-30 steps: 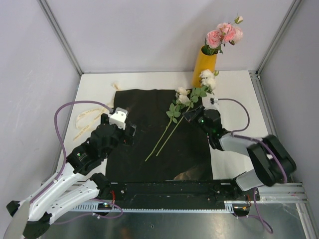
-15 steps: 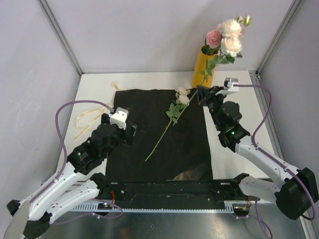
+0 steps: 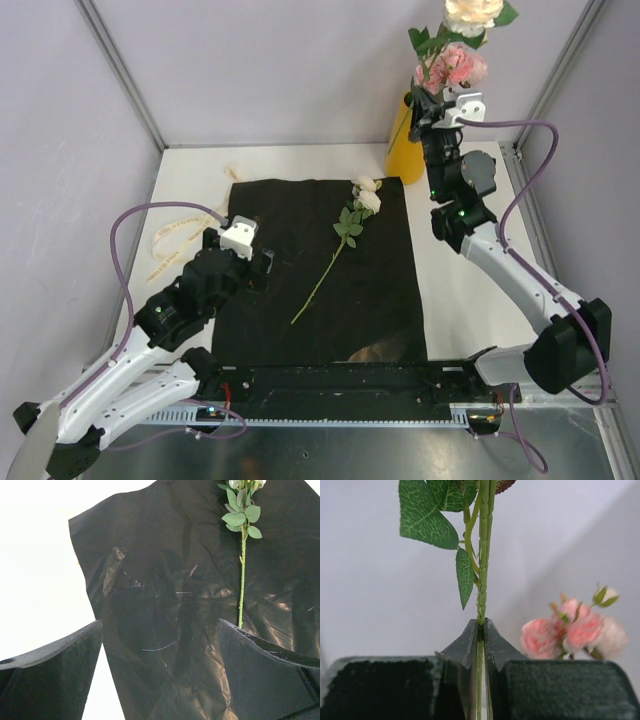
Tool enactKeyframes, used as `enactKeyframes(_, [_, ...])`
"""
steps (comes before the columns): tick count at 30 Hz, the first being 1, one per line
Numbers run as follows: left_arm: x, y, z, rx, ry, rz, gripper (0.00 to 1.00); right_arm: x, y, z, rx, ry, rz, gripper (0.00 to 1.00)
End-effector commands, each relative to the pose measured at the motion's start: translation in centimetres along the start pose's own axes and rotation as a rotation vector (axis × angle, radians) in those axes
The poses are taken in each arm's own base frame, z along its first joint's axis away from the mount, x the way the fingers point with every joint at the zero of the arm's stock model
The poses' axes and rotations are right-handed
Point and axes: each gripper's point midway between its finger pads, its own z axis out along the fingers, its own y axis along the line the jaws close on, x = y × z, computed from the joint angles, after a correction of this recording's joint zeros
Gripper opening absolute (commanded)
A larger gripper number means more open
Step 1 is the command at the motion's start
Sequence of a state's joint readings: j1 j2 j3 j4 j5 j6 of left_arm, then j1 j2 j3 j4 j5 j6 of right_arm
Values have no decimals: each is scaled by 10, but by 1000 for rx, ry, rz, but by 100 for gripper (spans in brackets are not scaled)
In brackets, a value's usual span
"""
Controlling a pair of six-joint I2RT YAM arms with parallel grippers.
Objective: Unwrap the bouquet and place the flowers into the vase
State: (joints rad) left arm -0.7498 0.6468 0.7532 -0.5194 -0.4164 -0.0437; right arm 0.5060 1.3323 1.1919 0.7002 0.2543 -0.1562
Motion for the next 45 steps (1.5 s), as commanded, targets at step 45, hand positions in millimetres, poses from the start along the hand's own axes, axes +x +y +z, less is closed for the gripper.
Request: enactKeyframes(45, [-6, -1, 0, 8, -25, 5, 100, 146, -79, 61, 289, 309, -117, 12])
